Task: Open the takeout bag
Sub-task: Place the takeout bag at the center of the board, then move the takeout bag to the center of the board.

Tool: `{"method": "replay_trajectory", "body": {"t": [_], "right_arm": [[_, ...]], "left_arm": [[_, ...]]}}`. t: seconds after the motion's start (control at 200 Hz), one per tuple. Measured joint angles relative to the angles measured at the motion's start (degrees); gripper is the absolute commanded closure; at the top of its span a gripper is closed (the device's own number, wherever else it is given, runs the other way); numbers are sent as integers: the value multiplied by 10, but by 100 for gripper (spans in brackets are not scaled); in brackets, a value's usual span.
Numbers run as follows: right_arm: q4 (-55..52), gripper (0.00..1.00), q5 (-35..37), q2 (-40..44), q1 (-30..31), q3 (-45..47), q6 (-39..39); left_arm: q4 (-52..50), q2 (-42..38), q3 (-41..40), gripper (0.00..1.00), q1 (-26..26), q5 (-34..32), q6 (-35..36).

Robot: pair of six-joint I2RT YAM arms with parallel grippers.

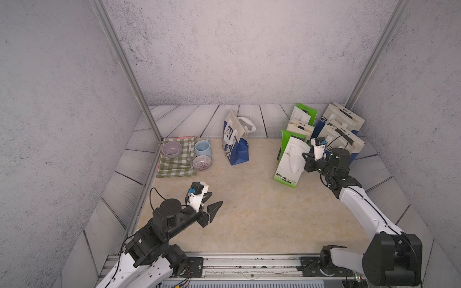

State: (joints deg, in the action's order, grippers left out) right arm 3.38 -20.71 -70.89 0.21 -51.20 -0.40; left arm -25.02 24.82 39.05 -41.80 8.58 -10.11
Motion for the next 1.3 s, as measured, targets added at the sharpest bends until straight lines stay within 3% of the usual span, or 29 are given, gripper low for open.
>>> {"method": "replay_trajectory", "body": {"t": [0.085, 0.175, 0.34, 0.605, 0.766, 1.051, 1.296], "right_arm": [[5, 57, 0, 0, -2, 0, 6], [14, 47, -7, 0, -2, 1, 9], [25, 42, -35, 20, -2, 14, 48], [25, 38, -87, 131, 2, 17, 146], [-1, 38, -92, 150, 43, -6, 184], [-35, 38, -25, -1, 238, -153, 207], [-33, 41, 39, -201, 273, -256, 213]], "left_arm": [[-6, 0, 0, 40, 0, 0, 0], [-13, -2, 0, 40, 0, 0, 0], [-29, -19, -2, 39, 0, 0, 0], [-50, -45, -10, 39, 0, -4, 0], [-53, -45, -10, 39, 0, -4, 0], [-57, -45, -10, 39, 0, -4, 0], [-57, -45, -11, 39, 0, -5, 0]]}}
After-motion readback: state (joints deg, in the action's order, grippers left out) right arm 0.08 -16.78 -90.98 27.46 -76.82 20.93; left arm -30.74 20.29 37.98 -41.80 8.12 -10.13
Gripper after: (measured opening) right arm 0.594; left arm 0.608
